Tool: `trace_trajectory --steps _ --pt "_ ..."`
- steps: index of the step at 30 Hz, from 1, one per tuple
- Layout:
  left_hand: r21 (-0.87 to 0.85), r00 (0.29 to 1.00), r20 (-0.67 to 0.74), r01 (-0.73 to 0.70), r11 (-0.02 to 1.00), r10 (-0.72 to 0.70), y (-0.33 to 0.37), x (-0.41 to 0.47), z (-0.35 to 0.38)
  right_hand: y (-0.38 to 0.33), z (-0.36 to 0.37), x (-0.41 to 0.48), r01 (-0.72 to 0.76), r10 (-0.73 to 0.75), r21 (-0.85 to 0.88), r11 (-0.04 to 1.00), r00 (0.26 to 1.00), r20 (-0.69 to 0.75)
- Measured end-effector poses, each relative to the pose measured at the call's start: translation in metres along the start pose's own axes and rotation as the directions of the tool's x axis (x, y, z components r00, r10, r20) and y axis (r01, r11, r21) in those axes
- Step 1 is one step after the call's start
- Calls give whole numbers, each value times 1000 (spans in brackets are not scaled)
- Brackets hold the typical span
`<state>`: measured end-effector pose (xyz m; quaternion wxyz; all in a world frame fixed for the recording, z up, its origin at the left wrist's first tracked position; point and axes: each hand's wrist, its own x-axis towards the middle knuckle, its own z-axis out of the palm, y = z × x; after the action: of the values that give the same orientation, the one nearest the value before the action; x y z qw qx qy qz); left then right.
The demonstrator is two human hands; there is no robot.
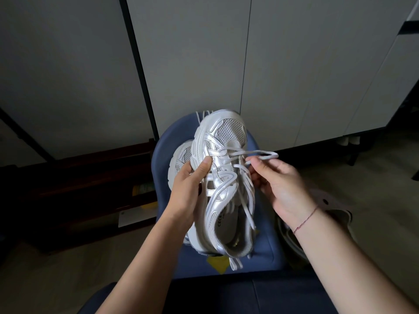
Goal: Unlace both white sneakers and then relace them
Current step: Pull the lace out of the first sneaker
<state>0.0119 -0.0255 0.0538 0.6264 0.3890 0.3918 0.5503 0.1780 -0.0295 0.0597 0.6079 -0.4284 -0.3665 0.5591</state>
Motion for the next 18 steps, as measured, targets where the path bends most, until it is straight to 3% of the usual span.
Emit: trace_trajectory --steps 3,7,9,11,14,18 --pt "4 1000 10 -6 1000 6 0 0 0 -5 -1 2 -94 85 187 978 995 56" --pt "-1 1000 1 -1 1000 1 1 0 0 -17 -14 12 -227 168 601 766 974 154" --pt "-11 1000 -4 1 1000 -1 1 0 -1 -20 -24 16 -206 133 682 702 978 159" --pt "-14 1000 -8 0 1000 0 0 0 0 -18 -27 16 -166 129 599 784 986 104" --pt "-26 1000 -19 -2 1000 2 0 0 3 -9 -13 8 -91 82 240 966 996 47" --pt "0 1000 -27 -11 1000 11 -1 1 1 -1 3 -3 88 -86 -73 993 996 23"
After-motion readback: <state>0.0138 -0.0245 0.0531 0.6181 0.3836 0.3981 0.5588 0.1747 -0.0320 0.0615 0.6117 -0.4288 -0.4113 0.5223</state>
